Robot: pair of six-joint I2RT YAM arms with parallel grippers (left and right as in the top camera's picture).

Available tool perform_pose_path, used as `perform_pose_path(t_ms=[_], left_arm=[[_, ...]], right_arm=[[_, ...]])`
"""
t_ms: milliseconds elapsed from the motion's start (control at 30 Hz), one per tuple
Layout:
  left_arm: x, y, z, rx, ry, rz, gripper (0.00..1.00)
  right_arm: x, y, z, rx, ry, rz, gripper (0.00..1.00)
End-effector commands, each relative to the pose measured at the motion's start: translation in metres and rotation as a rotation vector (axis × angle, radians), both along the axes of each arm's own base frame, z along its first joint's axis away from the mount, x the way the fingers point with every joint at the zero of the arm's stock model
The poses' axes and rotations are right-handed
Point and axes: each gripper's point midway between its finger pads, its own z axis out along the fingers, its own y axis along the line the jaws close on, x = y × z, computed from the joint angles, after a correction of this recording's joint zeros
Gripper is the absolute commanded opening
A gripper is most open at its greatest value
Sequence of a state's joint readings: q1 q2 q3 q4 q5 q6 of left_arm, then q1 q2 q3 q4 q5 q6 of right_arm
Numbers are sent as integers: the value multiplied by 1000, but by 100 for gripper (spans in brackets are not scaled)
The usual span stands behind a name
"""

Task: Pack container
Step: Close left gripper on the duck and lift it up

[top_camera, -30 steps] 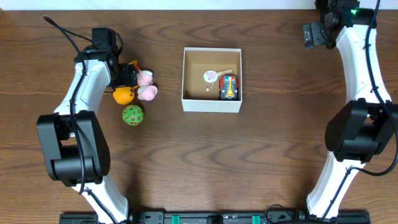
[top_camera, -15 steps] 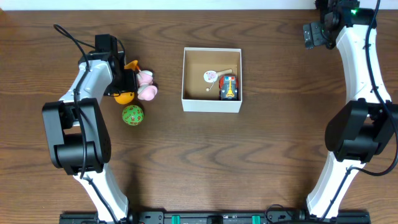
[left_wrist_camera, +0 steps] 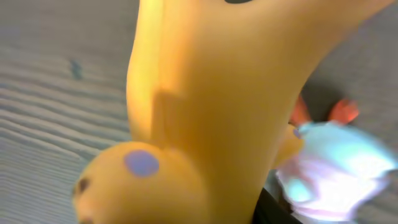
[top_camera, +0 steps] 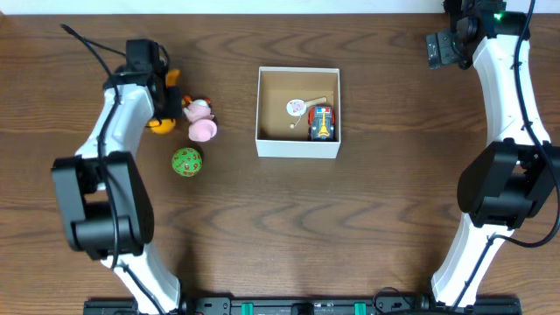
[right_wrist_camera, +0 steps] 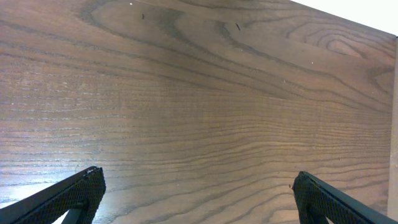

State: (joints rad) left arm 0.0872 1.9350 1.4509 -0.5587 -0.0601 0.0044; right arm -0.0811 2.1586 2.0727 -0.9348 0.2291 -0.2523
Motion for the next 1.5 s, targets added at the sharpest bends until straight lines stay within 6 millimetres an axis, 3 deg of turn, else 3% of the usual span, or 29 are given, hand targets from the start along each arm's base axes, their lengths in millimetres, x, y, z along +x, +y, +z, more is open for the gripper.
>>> perform_pose_path(t_ms=[0,200,467,667,867,1267,1467], left_arm=[[15,7,52,32,-148,11,33],[33,-11,101,-11,-324,-41,21],[69,-84,171,-199,-628,-286,11],[80,-126,210,-246,-791,-415,6],[78,-150,215,-261,-807,-460,6],[74,-177,211,-282,-796,-506,6],[75,-188,222,-285,-839,-529,6]], right_arm=[[-2,-1,9,1,-20,-16,99],[-2,-1,9,1,-20,-16,99],[-2,-1,9,1,-20,-16,99],[-2,-1,9,1,-20,-16,99],[-2,-1,9,1,-20,-16,99],[-2,-1,9,1,-20,-16,99],[-2,-1,9,1,-20,-16,99]])
